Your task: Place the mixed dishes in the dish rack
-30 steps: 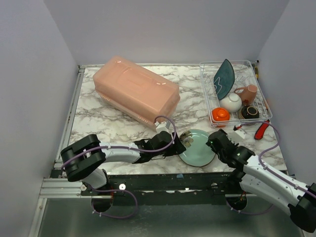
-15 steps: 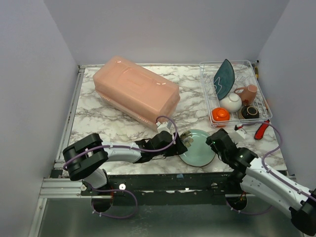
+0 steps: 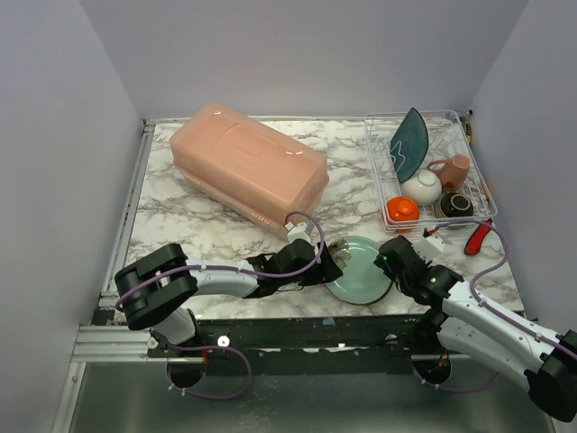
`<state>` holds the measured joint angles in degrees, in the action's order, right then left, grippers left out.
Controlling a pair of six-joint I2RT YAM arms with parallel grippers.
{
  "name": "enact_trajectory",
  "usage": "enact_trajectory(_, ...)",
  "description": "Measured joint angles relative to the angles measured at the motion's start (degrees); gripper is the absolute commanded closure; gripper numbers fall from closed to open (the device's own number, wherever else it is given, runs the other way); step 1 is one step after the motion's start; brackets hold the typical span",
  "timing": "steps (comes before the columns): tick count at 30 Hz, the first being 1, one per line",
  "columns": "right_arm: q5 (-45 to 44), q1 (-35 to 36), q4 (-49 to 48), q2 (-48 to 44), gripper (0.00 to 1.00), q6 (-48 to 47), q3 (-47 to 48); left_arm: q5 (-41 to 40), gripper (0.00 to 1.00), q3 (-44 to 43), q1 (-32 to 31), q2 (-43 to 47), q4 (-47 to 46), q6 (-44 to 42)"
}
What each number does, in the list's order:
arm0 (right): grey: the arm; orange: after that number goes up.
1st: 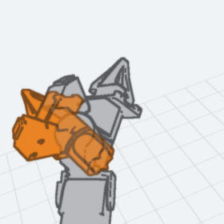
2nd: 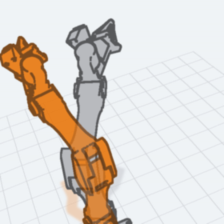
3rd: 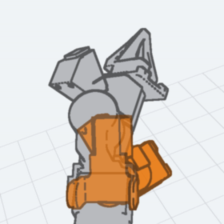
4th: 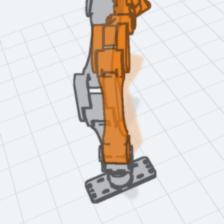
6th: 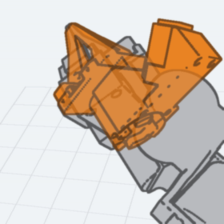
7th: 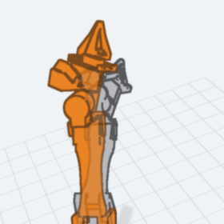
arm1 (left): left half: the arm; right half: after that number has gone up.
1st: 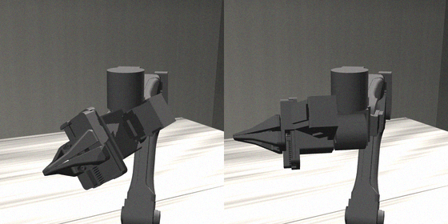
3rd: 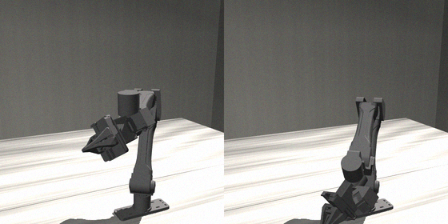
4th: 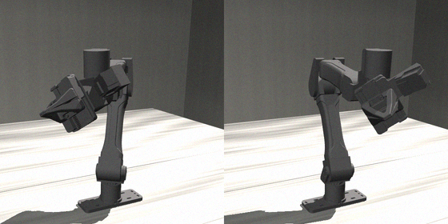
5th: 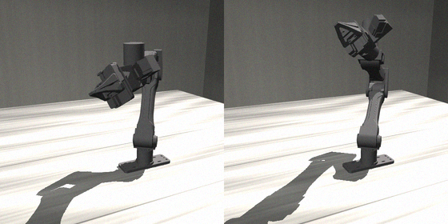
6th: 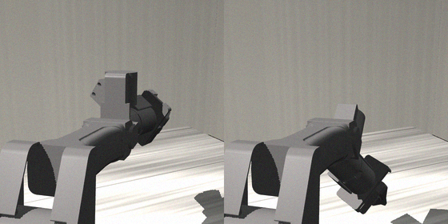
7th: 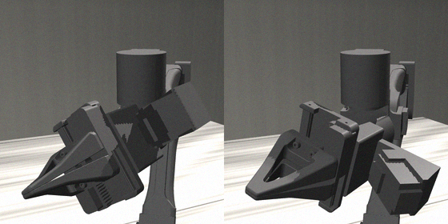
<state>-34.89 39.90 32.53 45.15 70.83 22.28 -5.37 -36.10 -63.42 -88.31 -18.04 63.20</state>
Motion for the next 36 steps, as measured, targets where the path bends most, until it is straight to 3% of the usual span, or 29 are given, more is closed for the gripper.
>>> enact_trajectory(9,3.3,-0.09,-3.04,-4.26,0.4,0.74,-2.08,0.07,0.31,0.02,0.09,-0.59,-0.68,0.0)
enact_trajectory(20,4.72,-0.09,-11.32,2.23,0.39,2.58,-3.91,0.04,0.41,1.29,0.09,-0.24,-1.79,0.44)
enact_trajectory(32,6.14,-0.09,-21.18,6.4,0.4,2.71,-5.35,-0.28,0.74,1.92,0.39,0.94,0.13,-0.48)
enact_trajectory(34,6.32,-0.09,-21.88,6.8,0.4,2.67,-5.4,-0.39,0.81,2.1,0.42,1.49,0.57,-0.7)
enact_trajectory(36,6.45,-0.11,-22.69,7.34,0.4,2.6,-5.4,-0.5,0.95,2.19,0.42,1.99,0.9,-1.05)
